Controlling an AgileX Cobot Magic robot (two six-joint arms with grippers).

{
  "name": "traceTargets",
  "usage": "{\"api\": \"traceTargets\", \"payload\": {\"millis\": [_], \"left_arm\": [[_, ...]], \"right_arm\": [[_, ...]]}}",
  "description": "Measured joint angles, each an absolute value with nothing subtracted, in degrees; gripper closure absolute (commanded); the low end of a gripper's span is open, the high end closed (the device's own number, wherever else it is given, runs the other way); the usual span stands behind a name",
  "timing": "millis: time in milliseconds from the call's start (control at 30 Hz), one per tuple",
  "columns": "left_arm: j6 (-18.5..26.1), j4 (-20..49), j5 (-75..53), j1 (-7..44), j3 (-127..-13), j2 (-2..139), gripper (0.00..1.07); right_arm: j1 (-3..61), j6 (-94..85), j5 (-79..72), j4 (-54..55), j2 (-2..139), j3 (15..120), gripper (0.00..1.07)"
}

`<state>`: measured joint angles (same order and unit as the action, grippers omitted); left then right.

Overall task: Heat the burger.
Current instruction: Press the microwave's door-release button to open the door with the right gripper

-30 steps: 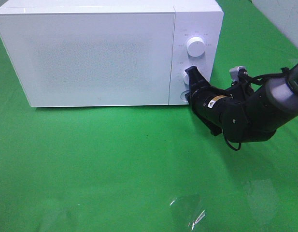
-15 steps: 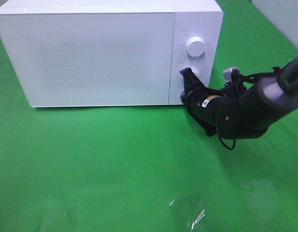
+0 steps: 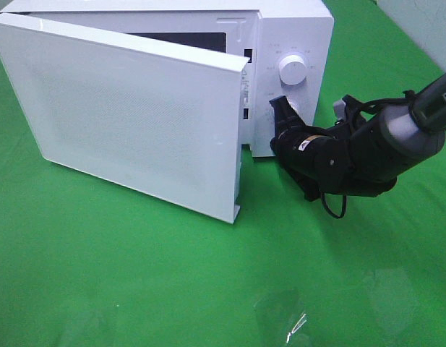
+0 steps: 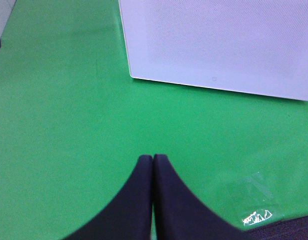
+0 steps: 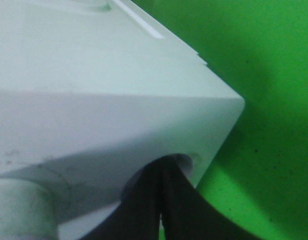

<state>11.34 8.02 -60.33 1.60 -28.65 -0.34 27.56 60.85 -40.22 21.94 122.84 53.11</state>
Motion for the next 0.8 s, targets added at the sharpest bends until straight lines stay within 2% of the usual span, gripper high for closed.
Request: {"api": "traceTargets", "payload": {"millis": [467,800], "left_arm": [[11.34,8.08,-60.33,1.60,-28.65,-0.34,1.06],[11.34,8.08,-60.33,1.60,-28.65,-0.34,1.06]], "right_arm": [[27.50,59.36,-41.02,21.66,121.81,51.85,1.07],[26.13,56.32,-46.98,16.27,113.90,42.63,1.07]]}}
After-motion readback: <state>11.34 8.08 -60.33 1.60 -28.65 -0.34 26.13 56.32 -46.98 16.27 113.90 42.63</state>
